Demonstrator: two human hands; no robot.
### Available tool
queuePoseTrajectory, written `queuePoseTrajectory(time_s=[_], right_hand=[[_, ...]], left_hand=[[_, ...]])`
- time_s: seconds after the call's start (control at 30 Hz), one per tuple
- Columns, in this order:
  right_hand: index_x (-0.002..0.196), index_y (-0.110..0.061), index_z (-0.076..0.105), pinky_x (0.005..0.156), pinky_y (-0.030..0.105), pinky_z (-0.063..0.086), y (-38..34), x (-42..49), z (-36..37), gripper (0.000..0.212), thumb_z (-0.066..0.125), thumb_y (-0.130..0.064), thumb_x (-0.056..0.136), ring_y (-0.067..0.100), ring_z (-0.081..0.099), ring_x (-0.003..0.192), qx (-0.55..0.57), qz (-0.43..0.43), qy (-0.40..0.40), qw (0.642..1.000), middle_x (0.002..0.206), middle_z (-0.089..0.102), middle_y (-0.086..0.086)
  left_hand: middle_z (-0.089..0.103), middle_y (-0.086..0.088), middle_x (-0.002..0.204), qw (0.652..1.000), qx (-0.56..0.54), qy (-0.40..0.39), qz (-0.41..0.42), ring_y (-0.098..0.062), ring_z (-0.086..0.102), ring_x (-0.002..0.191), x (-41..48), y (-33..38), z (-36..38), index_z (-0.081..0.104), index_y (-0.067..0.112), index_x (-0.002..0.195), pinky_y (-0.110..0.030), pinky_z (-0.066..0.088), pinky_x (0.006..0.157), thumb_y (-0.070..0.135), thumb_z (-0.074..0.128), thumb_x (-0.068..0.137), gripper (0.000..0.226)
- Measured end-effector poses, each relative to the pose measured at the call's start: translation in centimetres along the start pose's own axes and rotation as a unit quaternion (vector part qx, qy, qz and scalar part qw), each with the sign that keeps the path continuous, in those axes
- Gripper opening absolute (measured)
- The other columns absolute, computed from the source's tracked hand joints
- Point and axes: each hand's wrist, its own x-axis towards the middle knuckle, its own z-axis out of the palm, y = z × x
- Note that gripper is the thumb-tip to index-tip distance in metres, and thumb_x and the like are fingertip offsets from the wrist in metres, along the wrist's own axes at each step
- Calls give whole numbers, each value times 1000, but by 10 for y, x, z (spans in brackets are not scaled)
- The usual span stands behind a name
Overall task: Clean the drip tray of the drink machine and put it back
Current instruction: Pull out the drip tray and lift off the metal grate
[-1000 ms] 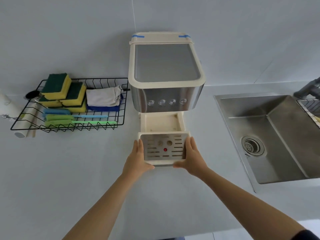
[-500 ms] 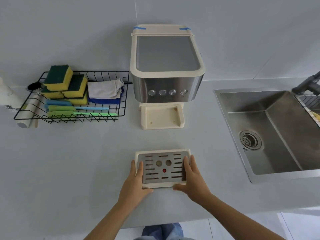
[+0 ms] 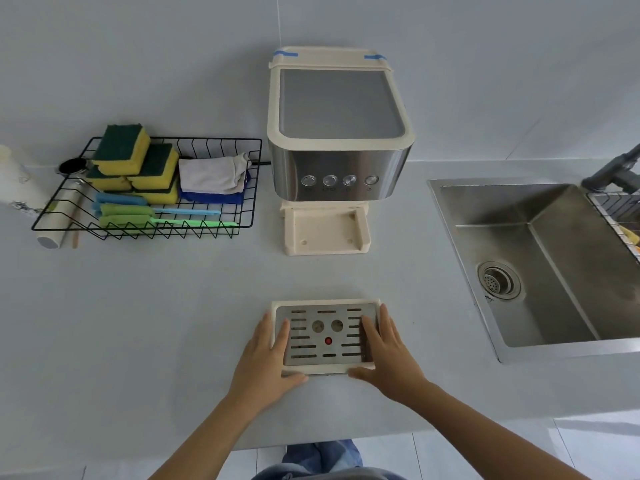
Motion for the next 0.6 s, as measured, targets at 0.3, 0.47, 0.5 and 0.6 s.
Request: queuePoseTrajectory(time_s=[0.3, 0.47, 0.5, 0.6], right_hand=[[138, -24, 34, 118, 37, 4, -13, 20, -20, 69, 66, -41, 79, 26, -8, 145, -84, -80, -56, 992, 157, -4, 7], [138, -22, 35, 118, 38, 5, -15, 24, -21, 75, 69, -42, 75, 27, -8, 145, -107, -81, -82, 988, 157, -2, 7], [138, -22, 35, 118, 37, 5, -15, 24, -21, 74, 69, -42, 75, 27, -7, 145, -107, -80, -80, 988, 157, -2, 7], [137, -22, 37, 118, 37, 5, -18, 23, -22, 73, 70, -42, 75, 27, -7, 145, -103, -73, -76, 989, 157, -1, 7]], left_hand=[[-14, -2, 157, 993, 48, -42, 103, -21, -12, 145, 20, 14, -21, 9, 26, 147, -38, 11, 117, 50, 57, 81, 85], [-15, -2, 157, 987, 77, -54, 129, -20, -14, 144, 25, 13, -20, 16, 29, 145, -37, 9, 117, 50, 57, 80, 79], [-15, -1, 157, 987, 78, -54, 132, -20, -15, 144, 26, 12, -20, 17, 30, 145, -38, 9, 117, 50, 57, 80, 79], [-15, -2, 157, 986, 78, -52, 138, -20, -14, 144, 27, 12, -21, 20, 29, 144, -38, 9, 117, 49, 58, 80, 77]])
